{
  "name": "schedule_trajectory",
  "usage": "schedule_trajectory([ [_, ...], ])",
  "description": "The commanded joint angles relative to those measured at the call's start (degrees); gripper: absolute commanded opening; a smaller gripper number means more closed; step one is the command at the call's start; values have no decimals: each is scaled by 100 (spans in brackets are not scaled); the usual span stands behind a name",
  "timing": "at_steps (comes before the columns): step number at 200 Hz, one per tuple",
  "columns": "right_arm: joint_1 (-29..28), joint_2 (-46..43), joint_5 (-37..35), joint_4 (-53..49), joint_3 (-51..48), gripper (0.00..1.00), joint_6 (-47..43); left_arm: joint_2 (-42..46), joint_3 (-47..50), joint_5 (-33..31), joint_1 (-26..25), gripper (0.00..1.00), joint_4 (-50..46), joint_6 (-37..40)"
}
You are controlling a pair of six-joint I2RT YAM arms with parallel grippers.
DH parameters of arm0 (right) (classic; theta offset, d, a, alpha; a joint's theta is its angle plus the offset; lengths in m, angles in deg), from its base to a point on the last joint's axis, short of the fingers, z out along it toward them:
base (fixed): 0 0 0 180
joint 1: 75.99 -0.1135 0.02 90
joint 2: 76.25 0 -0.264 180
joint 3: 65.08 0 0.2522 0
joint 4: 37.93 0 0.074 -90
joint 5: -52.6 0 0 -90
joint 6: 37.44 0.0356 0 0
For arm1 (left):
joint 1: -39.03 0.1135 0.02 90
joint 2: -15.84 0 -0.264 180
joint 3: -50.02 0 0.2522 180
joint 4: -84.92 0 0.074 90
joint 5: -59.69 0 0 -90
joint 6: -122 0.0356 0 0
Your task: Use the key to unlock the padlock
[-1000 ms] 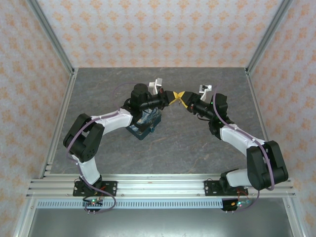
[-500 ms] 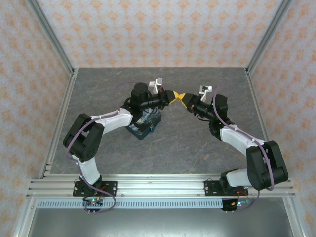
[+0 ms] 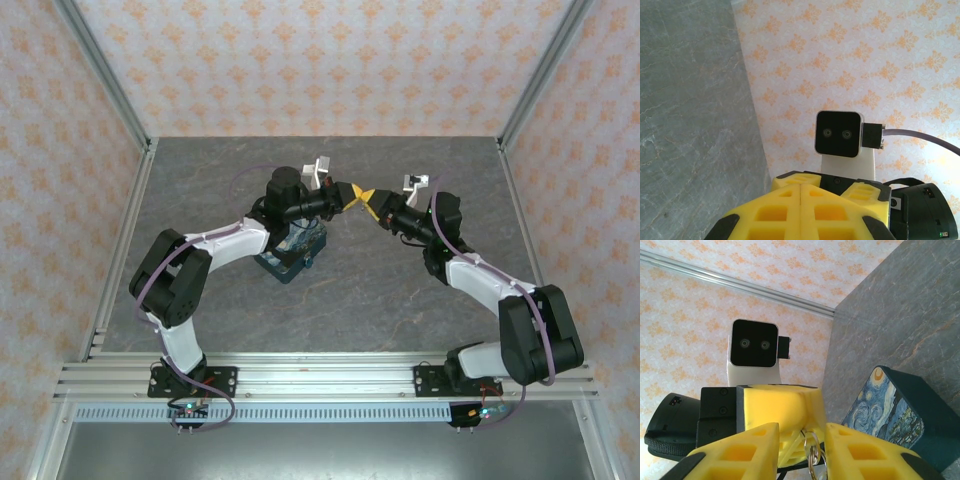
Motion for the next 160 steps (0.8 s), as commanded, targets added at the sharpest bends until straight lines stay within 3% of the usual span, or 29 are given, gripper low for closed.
schedule_trajectory([
  [1, -1, 70, 154, 103, 29, 28, -145, -48, -189, 50, 8, 0, 157, 95],
  [160, 155, 142, 111, 62, -92, 1, -183, -60, -128, -21, 24, 0, 167, 117],
])
